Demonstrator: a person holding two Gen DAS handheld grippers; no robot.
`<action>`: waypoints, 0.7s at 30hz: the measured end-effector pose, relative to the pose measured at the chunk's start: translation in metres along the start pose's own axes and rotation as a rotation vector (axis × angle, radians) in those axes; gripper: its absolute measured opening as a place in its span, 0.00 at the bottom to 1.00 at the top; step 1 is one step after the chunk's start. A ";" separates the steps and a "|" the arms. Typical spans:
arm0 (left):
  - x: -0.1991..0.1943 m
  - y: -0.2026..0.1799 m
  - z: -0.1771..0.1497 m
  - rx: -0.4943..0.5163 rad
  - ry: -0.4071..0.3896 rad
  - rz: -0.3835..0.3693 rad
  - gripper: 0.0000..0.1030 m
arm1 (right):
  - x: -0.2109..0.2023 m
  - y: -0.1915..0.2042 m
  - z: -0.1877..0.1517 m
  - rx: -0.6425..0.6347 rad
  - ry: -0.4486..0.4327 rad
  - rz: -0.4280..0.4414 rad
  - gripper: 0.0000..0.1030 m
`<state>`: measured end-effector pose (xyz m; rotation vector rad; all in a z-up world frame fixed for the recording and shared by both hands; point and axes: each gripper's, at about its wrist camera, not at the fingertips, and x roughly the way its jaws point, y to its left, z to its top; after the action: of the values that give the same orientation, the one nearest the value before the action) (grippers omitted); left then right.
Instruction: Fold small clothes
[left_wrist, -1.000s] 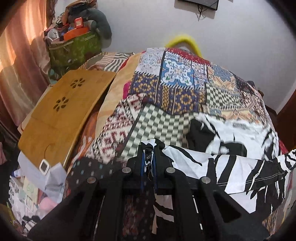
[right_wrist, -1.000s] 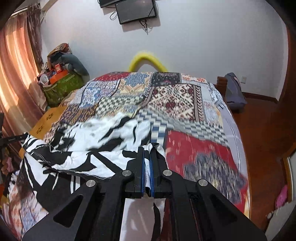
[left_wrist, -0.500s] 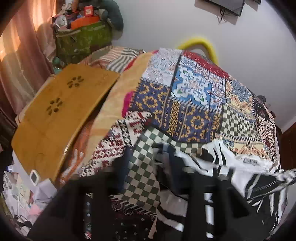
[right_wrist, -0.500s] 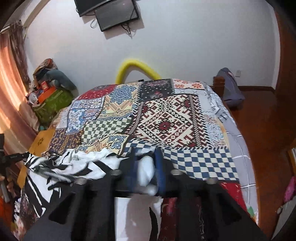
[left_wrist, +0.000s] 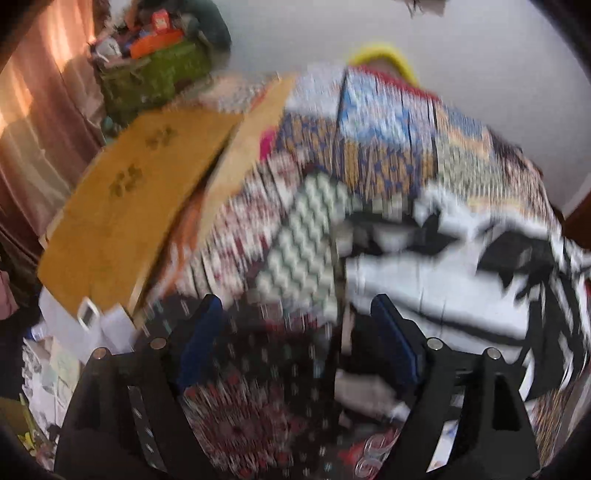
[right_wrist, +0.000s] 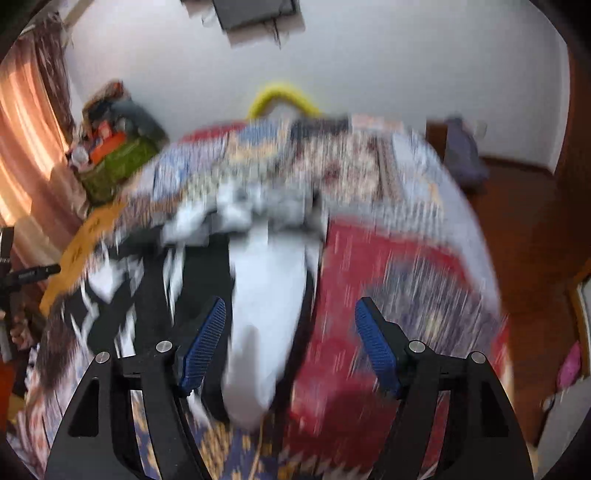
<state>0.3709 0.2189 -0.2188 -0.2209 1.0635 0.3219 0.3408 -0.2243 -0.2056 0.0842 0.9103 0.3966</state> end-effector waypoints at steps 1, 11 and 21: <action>0.008 -0.002 -0.010 0.005 0.034 -0.014 0.80 | 0.006 0.001 -0.009 0.006 0.026 0.006 0.67; 0.024 -0.016 -0.055 -0.078 0.128 -0.258 0.20 | 0.008 0.017 -0.034 0.088 -0.019 0.082 0.46; -0.045 -0.016 -0.088 0.021 0.081 -0.232 0.10 | -0.028 0.031 -0.061 0.013 0.034 0.141 0.09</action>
<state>0.2840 0.1684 -0.2203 -0.3381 1.1083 0.0936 0.2681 -0.2118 -0.2146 0.1550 0.9437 0.5246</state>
